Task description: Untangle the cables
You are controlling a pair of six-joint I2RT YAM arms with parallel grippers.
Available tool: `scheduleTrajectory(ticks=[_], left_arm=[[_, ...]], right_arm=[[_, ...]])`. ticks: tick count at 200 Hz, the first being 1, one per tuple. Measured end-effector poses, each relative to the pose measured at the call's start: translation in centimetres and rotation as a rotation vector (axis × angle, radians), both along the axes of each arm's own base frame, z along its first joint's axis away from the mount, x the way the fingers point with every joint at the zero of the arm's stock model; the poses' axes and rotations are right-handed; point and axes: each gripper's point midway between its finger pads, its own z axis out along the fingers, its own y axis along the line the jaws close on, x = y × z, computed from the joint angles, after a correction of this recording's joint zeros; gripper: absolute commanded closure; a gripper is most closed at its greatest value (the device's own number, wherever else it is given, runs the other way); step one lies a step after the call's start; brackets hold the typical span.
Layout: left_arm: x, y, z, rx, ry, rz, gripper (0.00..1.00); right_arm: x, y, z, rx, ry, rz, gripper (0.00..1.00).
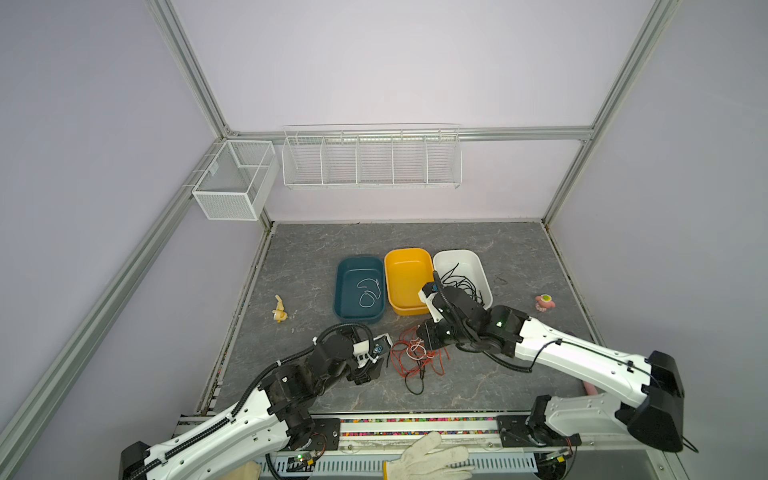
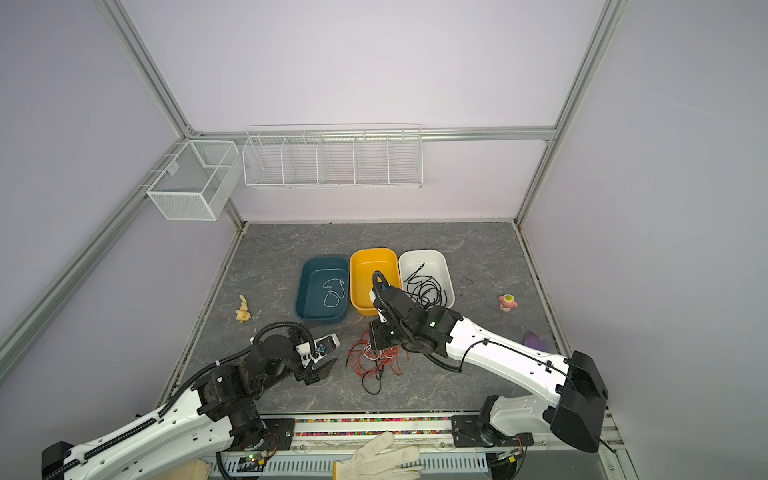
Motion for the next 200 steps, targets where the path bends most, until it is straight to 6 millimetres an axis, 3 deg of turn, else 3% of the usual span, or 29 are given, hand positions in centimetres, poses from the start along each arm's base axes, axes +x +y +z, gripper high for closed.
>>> scheduleTrajectory(ticks=[34, 86, 156, 200], left_arm=[[-0.1, 0.1, -1.2, 0.027, 0.02, -0.003, 0.01], [-0.4, 0.1, -1.1, 0.005, 0.022, -0.012, 0.01], [-0.5, 0.0, -1.6, 0.018, 0.034, -0.015, 0.01], [-0.5, 0.0, -1.8, 0.022, 0.037, -0.014, 0.01]], right_arm=[[-0.7, -0.1, 0.4, 0.001, 0.0, 0.024, 0.93], [-1.0, 0.0, 4.0, 0.055, -0.051, 0.055, 0.93], [-1.6, -0.3, 5.4, 0.057, -0.065, 0.075, 0.93], [-2.2, -0.7, 7.9, 0.103, -0.094, 0.084, 0.93]])
